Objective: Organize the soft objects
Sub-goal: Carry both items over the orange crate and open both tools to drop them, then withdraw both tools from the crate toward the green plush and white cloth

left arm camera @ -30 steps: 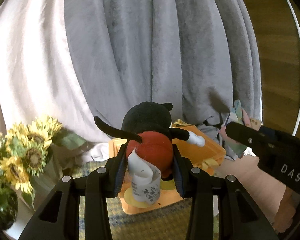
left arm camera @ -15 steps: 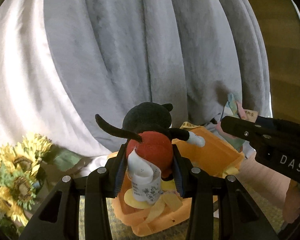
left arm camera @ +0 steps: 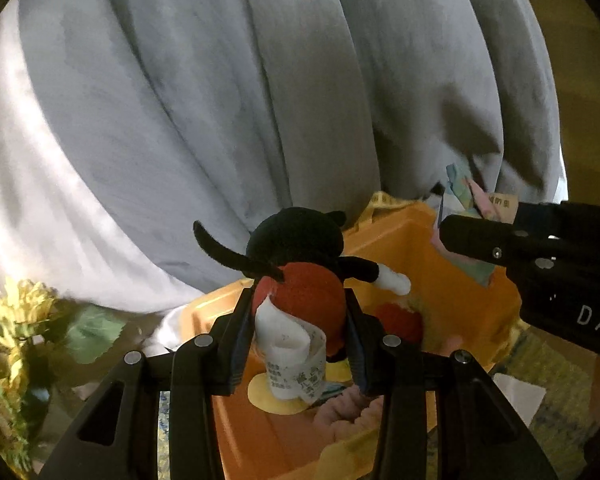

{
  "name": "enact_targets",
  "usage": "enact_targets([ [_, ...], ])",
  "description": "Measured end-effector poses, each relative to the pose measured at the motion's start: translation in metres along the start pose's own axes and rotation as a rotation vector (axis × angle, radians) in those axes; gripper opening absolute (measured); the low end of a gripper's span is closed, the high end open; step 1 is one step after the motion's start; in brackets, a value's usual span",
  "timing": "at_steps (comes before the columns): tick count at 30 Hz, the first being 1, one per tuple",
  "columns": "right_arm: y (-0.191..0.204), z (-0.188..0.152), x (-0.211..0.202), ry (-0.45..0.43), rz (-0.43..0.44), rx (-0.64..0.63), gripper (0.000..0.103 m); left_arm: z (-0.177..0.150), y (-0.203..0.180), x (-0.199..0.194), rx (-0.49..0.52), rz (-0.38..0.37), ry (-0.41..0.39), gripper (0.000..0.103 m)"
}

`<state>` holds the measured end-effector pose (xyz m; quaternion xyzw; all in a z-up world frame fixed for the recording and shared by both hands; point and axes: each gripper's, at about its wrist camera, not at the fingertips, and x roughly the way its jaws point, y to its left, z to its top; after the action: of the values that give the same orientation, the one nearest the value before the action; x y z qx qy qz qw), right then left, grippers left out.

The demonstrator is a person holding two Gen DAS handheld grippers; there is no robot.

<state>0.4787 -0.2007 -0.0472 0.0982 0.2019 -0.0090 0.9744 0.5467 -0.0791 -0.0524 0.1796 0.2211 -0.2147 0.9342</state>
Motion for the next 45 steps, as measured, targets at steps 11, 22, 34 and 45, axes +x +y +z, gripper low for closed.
enact_targets([
  [11, -0.019, -0.009, 0.042, 0.097, -0.008, 0.008, 0.043, -0.006, -0.008, 0.038, 0.01, 0.003, 0.103, 0.064],
  [22, -0.021, -0.007, 0.043, 0.092, -0.059, -0.007, 0.066, -0.013, 0.007, 0.015, -0.113, 0.056, 0.084, 0.068],
  [34, -0.017, 0.005, 0.002, 0.041, -0.027, -0.027, 0.066, -0.002, 0.008, -0.048, -0.238, 0.138, -0.01, 0.075],
  [45, -0.026, 0.006, -0.053, -0.006, -0.016, -0.051, 0.066, -0.002, -0.019, -0.113, -0.294, 0.207, -0.089, 0.085],
])
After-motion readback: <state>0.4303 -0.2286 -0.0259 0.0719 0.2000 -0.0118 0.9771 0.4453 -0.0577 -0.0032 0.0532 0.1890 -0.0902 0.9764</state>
